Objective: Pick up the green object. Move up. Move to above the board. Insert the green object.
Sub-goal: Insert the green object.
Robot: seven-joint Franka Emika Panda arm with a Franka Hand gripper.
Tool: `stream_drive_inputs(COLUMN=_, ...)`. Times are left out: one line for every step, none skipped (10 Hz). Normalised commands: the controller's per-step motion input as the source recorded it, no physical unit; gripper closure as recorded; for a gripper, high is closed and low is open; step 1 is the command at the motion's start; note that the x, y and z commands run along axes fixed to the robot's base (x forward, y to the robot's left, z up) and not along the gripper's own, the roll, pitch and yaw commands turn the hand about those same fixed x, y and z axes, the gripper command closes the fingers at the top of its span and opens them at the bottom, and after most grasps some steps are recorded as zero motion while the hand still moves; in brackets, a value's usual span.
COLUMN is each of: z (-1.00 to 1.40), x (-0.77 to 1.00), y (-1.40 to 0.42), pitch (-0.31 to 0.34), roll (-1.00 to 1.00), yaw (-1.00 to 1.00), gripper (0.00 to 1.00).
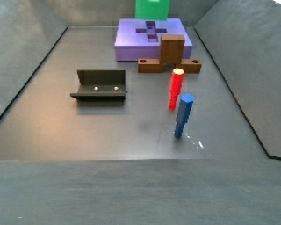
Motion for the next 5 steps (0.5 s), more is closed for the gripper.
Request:
stream_drive_inputs(z=-0.31, x=-0.09, y=0.00, pitch=-0.027, roll=-0.13, yaw=-0.01, gripper=1.00)
stream_drive_inputs(z=-0.19, x=0.00, y=-0.10, pitch=-0.004, roll=-0.13, yaw=0.07, gripper=1.00)
stream_drive_inputs(z=-0.11, x=0.07, y=-0.22, pitch=0.000, roll=-0.02, yaw=0.18, gripper=1.00)
stream_drive_inputs(z=-0.23, x=0.27, y=-0.19, pitch=0.000, roll=0.06, yaw=0.19, gripper=1.00)
stream_drive_inputs(z=-0.32, x=0.29, y=-0.10, pitch=-0.007, roll=0.24, yaw=0.14, gripper=1.00)
